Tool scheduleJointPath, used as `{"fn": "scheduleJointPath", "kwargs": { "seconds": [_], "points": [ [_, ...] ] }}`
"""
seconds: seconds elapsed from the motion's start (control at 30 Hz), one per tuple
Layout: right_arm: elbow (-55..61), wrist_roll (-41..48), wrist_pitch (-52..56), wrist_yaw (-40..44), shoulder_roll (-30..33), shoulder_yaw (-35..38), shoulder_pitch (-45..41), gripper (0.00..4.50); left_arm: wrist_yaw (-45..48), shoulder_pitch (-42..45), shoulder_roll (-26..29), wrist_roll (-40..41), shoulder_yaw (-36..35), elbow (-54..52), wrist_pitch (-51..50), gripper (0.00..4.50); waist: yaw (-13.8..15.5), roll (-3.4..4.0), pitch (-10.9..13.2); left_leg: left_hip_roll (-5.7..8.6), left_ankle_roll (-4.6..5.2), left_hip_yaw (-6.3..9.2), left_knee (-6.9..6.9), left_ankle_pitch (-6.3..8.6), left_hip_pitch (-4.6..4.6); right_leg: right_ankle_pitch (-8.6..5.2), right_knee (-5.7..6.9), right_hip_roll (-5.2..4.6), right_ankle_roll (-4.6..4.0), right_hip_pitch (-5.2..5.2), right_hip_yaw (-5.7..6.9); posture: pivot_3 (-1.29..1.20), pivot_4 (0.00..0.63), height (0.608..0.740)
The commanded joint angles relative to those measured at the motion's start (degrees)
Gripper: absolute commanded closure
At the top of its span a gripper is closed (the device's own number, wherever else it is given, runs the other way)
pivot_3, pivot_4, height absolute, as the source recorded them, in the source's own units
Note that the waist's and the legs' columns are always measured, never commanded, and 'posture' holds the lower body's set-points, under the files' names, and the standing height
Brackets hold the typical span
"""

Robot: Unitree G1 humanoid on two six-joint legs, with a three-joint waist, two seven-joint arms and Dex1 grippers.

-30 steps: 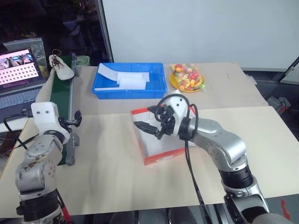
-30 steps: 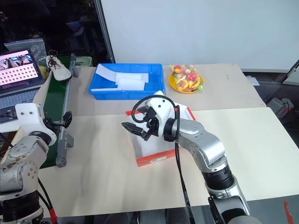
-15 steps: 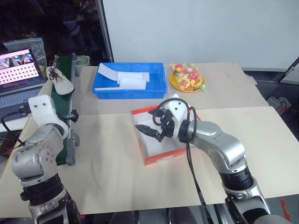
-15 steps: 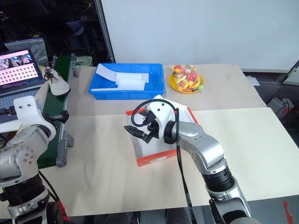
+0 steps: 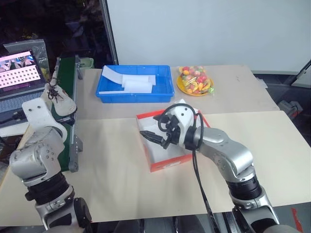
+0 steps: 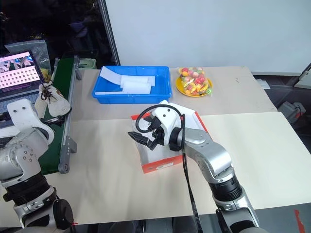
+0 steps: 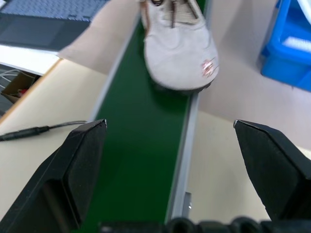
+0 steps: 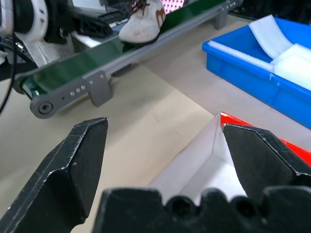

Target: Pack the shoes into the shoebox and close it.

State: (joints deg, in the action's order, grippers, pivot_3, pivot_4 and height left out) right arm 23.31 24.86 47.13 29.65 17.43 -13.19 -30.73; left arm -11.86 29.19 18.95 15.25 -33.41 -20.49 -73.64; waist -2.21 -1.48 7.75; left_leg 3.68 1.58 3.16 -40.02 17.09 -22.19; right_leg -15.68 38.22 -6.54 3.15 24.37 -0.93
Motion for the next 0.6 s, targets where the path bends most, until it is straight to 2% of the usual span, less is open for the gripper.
{"fn": "scheduleJointPath", "kwargs": {
  "seconds": [0.03,0.43,0.53,0.6],
  "points": [
    [3.35,0.31,-0.42,-0.33,-0.19,0.37,0.1,0.07,0.14,0.76,0.11,-1.15,0.09,-0.93,0.91,0.0,-0.02,0.0,0.0,0.0,0.0,0.0,0.0,0.0,0.0,0.0,-0.01,0.0,0.0,0.0,0.0,0.0,0.15,0.724],
    [4.45,0.85,0.31,-1.18,-0.51,0.89,0.53,0.07,0.3,-0.98,0.46,-4.69,0.17,1.53,1.63,0.0,-0.08,0.0,0.0,0.0,0.0,0.0,0.0,0.0,0.01,0.0,-0.01,0.0,0.0,0.01,-0.01,0.0,0.15,0.724],
    [4.91,1.42,0.72,-1.46,-0.69,1.44,0.39,0.07,-0.86,-2.41,-4.06,-4.67,-4.17,3.4,-2.1,0.0,-0.03,0.01,0.0,0.0,0.0,0.0,0.02,0.0,0.01,0.0,0.0,0.0,0.0,0.01,0.0,0.0,0.15,0.724],
    [5.05,1.49,0.88,-1.57,-0.68,1.59,0.37,0.07,-0.87,-3.52,-5.09,-5.08,-4.52,3.35,-2.56,0.0,0.0,0.0,0.0,0.03,0.0,0.0,0.01,0.0,0.06,0.0,-0.03,-0.03,0.0,-0.02,-0.01,0.0,0.15,0.724]
  ]
}}
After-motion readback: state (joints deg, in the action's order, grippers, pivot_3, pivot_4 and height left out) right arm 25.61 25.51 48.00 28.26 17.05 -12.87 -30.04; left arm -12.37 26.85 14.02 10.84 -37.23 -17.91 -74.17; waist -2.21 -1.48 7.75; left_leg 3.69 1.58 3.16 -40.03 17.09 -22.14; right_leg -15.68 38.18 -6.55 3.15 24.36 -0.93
